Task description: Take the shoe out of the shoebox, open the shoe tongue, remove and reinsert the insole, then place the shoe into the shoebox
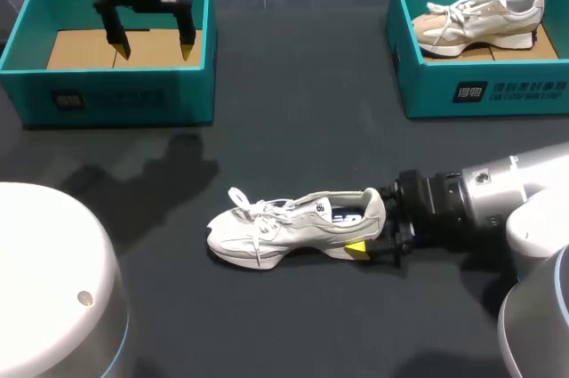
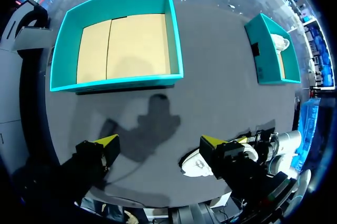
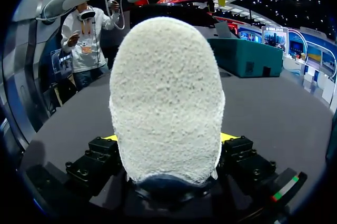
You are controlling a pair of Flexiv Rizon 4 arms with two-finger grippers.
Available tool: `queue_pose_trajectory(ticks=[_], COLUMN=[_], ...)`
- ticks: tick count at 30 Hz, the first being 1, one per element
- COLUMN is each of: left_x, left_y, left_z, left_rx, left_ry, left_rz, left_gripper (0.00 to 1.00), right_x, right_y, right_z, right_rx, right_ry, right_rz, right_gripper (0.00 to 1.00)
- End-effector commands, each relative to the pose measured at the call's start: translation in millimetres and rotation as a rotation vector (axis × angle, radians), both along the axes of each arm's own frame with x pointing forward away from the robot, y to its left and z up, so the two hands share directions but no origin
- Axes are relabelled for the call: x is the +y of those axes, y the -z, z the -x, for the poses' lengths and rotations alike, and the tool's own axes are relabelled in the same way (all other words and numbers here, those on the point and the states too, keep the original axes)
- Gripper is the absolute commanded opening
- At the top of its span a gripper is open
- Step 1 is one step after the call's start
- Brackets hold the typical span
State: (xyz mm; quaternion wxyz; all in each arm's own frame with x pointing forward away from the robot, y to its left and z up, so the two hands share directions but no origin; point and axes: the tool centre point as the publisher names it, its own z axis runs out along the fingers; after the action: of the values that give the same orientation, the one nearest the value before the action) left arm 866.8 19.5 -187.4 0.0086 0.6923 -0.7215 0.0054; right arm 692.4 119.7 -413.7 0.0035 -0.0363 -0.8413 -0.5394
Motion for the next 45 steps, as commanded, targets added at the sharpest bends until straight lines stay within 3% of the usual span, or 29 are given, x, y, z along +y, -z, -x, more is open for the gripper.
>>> queue_pose_trajectory(ticks=[1, 5, 11, 17, 24, 32, 45], left_x=[0.6, 0.6, -33.6, -66.8, -112.1, -161.8, -161.8], left_y=[0.0, 0.0, -4.5, 8.3, 31.2, 57.9, 57.9], left_z=[0.4, 0.4, 59.2, 115.3, 154.5, 178.8, 178.8], left_rx=[-0.001, -0.001, -0.001, -0.02, 0.003, 0.06, 0.06], left_ry=[0.0, 0.0, 0.009, 0.058, 0.112, 0.1, 0.1], left_rz=[0.001, 0.001, 0.063, 0.02, -0.014, -0.024, -0.024], left_gripper=[1.0, 1.0, 1.0, 1.0, 1.0, 1.0, 1.0], right_x=[-0.2, -0.2, -0.2, -0.2, -0.2, -0.2, -0.2], right_y=[-0.1, -0.1, -0.1, -0.1, -0.1, -0.1, -0.1], right_z=[0.8, 0.8, 0.8, 0.8, 0.8, 0.8, 0.8], right_rx=[-0.001, -0.001, -0.001, -0.001, -0.001, -0.001, -0.001], right_ry=[0.0, 0.0, 0.0, 0.0, 0.0, 0.0, 0.0], right_rz=[0.004, 0.004, 0.004, 0.004, 0.004, 0.004, 0.004], right_gripper=[0.0, 0.0, 0.0, 0.0, 0.0, 0.0, 0.0])
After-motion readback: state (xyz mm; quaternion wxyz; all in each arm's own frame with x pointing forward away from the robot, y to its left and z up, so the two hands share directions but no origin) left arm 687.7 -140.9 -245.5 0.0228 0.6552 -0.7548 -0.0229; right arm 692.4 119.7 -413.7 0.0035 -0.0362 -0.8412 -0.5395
